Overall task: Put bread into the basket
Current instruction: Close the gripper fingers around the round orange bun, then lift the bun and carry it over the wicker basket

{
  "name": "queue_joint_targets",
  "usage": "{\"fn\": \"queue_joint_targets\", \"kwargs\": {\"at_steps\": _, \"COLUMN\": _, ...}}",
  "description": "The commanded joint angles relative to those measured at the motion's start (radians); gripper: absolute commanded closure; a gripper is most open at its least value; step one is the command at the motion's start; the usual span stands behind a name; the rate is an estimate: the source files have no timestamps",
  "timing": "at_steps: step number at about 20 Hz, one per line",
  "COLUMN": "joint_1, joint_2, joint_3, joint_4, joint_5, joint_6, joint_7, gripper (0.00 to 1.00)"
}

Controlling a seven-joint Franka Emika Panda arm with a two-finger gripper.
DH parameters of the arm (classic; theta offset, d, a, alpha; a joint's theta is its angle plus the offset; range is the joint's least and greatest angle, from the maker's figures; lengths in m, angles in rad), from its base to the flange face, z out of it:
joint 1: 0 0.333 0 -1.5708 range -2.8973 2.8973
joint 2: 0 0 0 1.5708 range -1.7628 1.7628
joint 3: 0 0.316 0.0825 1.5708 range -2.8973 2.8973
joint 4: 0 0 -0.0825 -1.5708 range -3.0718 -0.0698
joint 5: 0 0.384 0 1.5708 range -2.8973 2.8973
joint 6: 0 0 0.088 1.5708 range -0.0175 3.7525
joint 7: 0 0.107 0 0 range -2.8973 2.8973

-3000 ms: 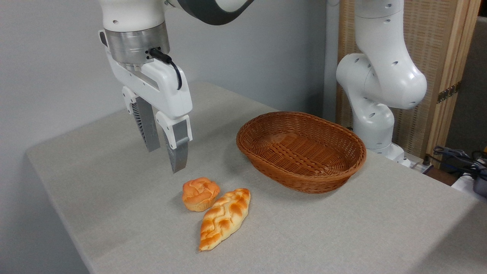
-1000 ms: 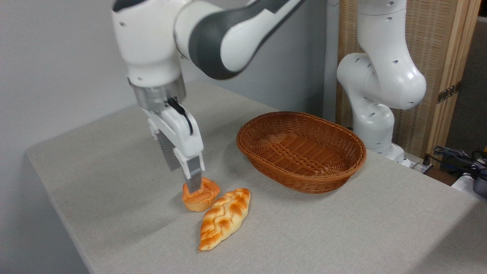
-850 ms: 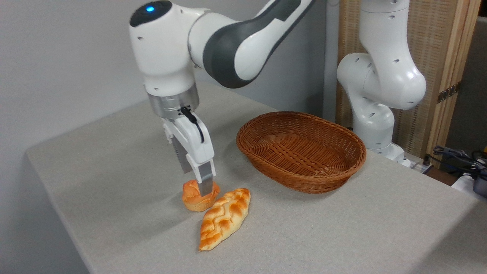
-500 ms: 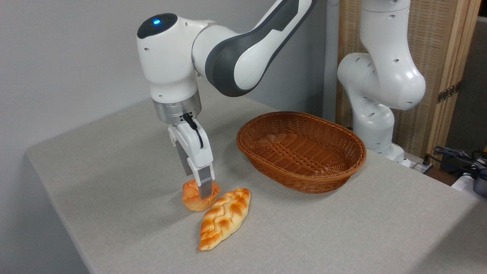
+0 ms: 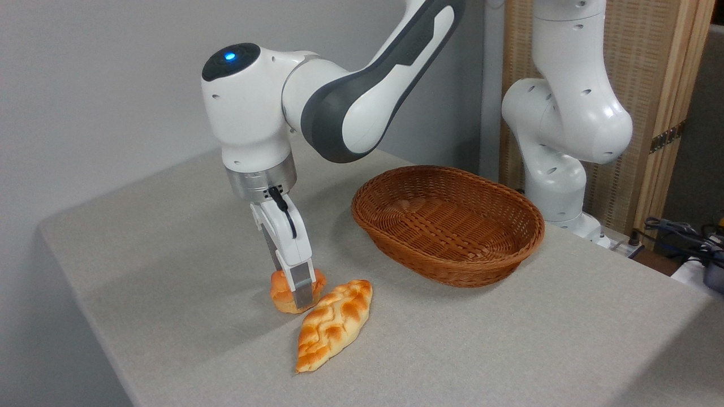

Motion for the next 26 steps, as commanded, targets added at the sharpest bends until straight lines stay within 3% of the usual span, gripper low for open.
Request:
{"fn": "queue_joint_targets", "kwargs": {"at_steps": 1, "joint_1": -0.003, "joint_2": 0.0, "joint_3": -0.005, "joint_4": -0.003, "joint_5": -0.008, "joint_6": 0.016, "joint_7": 0.019, "gripper": 0.61}}
{"fn": "queue_joint_targets", "kwargs": {"at_steps": 14, "joint_1": -0.002, "joint_2": -0.011, "joint_3": -0.008, "joint_4": -0.003, "joint_5": -0.008, "joint_6": 0.01, "joint_7": 0.019, "gripper": 0.56}}
{"fn": "queue_joint_targets", "kwargs": {"at_steps": 19, "joint_1": -0.002, "joint_2": -0.101, "joint_3": -0.005, "joint_4": 0.008, "joint_5": -0.009, "joint_6": 0.007, "joint_7": 0.008, "gripper": 0.5}}
{"fn": "queue_joint_targets", "kwargs": {"at_steps": 26, "joint_1": -0.003, "joint_2": -0.275, "joint_3": -0.009, "joint_4": 0.003, "joint_5": -0.02, "joint_6": -0.293, "joint_7": 0.017, "gripper": 0.5}}
